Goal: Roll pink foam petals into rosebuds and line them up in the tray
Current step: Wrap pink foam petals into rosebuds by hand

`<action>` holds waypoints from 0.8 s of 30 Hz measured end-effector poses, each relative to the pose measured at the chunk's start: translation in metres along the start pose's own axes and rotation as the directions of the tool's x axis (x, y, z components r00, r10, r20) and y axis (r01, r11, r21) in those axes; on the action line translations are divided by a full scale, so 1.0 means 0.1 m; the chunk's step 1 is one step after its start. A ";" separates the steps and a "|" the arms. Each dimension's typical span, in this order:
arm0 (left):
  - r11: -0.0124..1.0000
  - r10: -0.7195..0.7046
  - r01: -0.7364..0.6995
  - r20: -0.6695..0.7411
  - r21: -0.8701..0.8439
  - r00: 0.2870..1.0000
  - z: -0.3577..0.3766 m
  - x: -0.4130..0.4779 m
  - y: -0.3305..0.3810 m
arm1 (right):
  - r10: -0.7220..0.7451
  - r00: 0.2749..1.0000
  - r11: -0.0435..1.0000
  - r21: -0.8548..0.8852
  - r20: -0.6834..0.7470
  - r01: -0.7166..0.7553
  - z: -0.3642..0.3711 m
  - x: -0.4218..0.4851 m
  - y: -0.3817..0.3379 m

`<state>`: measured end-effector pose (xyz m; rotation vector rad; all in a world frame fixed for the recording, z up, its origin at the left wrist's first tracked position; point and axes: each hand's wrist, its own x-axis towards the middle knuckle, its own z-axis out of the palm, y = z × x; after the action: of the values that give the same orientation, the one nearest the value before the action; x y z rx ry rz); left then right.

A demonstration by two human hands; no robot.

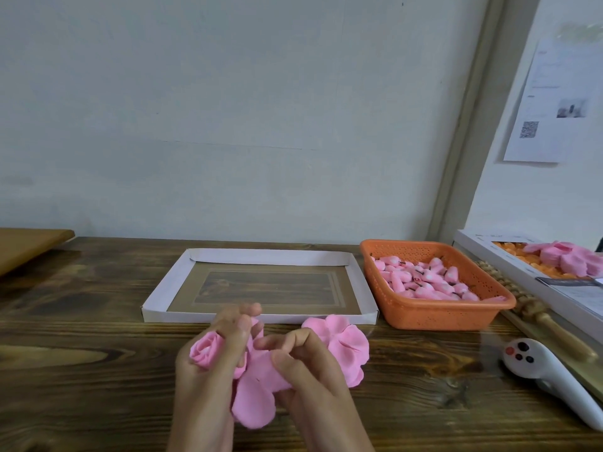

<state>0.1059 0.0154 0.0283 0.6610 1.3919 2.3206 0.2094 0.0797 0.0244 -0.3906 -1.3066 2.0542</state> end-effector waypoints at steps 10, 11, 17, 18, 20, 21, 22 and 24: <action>0.998 0.045 -0.055 0.215 0.043 0.976 -0.02 -0.05 0.09 | -0.128 0.987 0.957 -0.273 -0.099 0.096 0.06 -0.11 -0.03; 0.997 0.050 -0.062 0.232 0.045 0.971 -0.03 -0.05 0.09 | -0.102 0.989 0.965 -0.253 -0.111 0.071 0.07 -0.11 -0.04; 0.984 0.090 -0.127 0.269 0.124 0.959 -0.05 -0.07 0.03 | -0.080 0.989 0.965 -0.256 -0.121 0.046 0.09 -0.13 -0.05; 0.982 0.101 -0.144 0.305 0.121 0.947 -0.04 -0.08 0.06 | -0.104 0.988 0.957 -0.282 -0.116 0.067 0.10 -0.13 -0.06; 0.982 0.101 -0.146 0.319 0.119 0.942 -0.03 -0.12 0.11 | -0.146 0.984 0.939 -0.326 -0.104 0.105 0.11 -0.14 -0.06; 0.983 0.096 -0.139 0.309 0.122 0.946 -0.04 -0.13 0.11 | -0.159 0.982 0.935 -0.335 -0.104 0.116 0.12 -0.15 -0.05; 0.981 0.089 -0.137 0.314 0.134 0.945 -0.03 -0.12 0.11 | -0.170 0.979 0.936 -0.329 -0.110 0.126 0.13 -0.15 -0.05; 0.980 0.061 -0.120 0.334 0.157 0.940 0.00 -0.13 0.10 | -0.202 0.970 0.939 -0.308 -0.137 0.152 0.15 -0.16 -0.01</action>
<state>0.1158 0.0044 0.0341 1.1303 1.4393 2.0454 0.2130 0.0594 0.0308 -0.5443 -1.4913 1.6430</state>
